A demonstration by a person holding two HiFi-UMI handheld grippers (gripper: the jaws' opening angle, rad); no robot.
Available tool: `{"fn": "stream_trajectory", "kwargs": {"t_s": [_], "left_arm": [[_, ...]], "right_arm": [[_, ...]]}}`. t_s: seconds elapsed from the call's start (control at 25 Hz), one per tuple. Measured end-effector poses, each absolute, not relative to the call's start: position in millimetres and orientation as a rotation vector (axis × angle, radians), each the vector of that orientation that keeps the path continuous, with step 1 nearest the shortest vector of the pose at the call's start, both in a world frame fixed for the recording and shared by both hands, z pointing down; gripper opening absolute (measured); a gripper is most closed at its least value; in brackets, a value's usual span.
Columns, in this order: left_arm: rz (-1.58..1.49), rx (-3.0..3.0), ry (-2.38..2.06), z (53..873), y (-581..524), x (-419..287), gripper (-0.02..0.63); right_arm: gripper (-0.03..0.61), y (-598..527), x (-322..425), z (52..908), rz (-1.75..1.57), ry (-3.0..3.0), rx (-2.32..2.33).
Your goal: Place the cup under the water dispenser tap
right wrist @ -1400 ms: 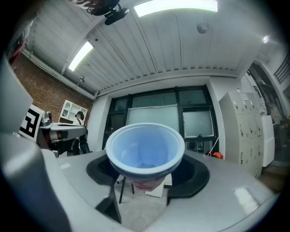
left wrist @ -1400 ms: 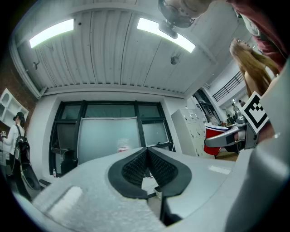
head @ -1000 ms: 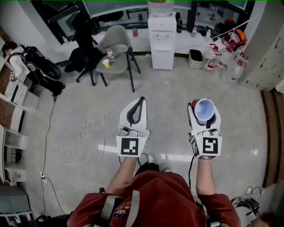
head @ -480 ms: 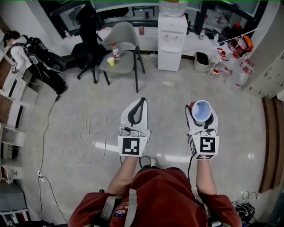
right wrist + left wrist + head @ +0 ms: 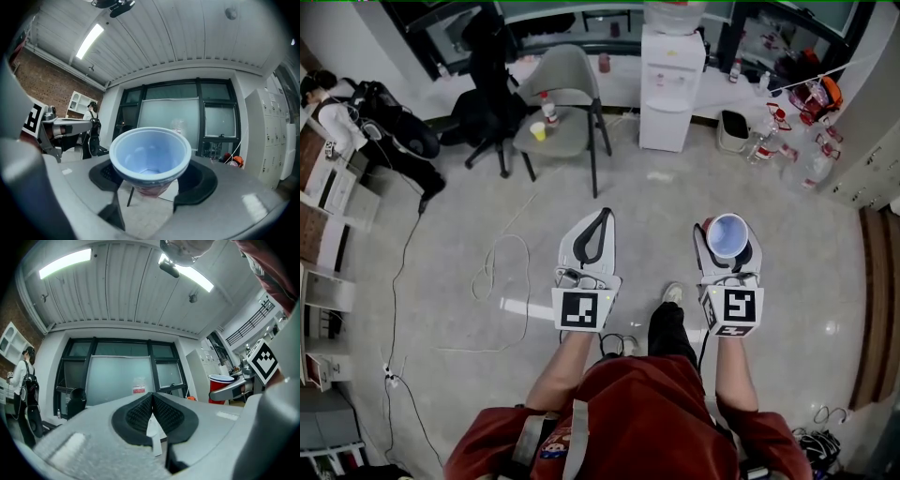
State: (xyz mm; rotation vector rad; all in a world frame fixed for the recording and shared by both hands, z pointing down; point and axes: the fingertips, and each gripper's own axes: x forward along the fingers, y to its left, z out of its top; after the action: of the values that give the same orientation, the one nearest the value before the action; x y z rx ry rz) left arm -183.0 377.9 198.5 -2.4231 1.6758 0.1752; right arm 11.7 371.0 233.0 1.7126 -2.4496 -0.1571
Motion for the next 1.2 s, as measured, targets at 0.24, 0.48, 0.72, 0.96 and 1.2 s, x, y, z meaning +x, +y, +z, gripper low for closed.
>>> {"fn": "stream_trajectory", "kwargs": {"t_s": [0.24, 0.48, 0.72, 0.96, 1.2], "left_arm": [[0.146, -2.431, 1.687, 210, 337, -177, 0.0], [0.123, -2.431, 1.687, 217, 271, -150, 0.0], [0.103, -2.426, 1.704, 216, 198, -120, 0.0], [0.078, -2.449, 1.706, 218, 119, -89, 0.0], [0.072, -2.495, 1.682, 222, 50, -49, 0.0]], "right_arm": [[0.302, 327, 20, 247, -0.127, -2.452, 1.725], [0.302, 261, 46, 260, -0.082, -2.451, 1.735], [0.302, 189, 79, 268, -0.027, -2.451, 1.726], [0.302, 116, 111, 270, 0.008, -2.444, 1.73], [0.302, 49, 142, 272, 0.03, -2.435, 1.741]]}}
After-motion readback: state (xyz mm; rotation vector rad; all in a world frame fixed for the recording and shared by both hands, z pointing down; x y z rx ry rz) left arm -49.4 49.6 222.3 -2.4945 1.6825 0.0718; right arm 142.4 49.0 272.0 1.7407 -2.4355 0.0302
